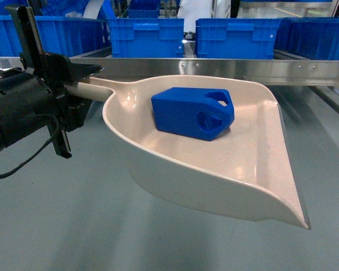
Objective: Place part in tray to right shelf
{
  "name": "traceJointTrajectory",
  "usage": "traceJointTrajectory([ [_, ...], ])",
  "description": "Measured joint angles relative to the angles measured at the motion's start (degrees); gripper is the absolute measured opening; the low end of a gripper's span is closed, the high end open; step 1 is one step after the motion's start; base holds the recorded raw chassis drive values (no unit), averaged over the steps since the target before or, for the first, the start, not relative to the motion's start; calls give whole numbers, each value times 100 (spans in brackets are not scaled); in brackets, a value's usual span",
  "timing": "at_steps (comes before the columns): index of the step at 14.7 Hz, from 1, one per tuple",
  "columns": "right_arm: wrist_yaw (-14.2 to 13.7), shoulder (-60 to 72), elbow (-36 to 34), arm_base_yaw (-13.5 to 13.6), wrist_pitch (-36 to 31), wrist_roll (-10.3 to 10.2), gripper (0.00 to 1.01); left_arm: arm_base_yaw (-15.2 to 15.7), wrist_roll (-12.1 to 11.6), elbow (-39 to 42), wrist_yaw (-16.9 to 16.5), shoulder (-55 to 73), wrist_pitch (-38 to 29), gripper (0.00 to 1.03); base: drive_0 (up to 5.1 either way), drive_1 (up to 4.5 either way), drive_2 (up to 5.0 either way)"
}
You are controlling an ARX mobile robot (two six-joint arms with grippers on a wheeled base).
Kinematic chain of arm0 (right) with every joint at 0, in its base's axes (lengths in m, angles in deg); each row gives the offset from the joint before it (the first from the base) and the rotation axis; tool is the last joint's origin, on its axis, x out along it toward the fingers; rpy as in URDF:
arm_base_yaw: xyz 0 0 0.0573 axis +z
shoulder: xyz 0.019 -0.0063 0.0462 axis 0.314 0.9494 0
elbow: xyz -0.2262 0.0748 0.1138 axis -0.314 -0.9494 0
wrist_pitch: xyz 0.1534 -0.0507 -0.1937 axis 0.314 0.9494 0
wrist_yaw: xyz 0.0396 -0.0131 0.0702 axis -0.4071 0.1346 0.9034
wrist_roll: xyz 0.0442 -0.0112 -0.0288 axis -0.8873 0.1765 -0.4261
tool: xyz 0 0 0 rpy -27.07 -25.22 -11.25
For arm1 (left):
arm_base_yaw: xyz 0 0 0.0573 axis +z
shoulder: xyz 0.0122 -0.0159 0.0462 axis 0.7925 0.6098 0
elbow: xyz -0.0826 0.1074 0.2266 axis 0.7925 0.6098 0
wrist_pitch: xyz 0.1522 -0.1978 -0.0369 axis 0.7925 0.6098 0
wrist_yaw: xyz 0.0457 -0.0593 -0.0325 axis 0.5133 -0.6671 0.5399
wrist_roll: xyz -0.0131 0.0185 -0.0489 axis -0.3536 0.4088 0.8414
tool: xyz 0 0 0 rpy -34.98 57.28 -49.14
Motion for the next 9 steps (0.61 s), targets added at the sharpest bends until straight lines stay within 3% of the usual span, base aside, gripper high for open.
traceJointTrajectory([
  [9,2,-4,0,0,-4,0,98,0,0,0,17,0,-17,13,17,434,-401],
])
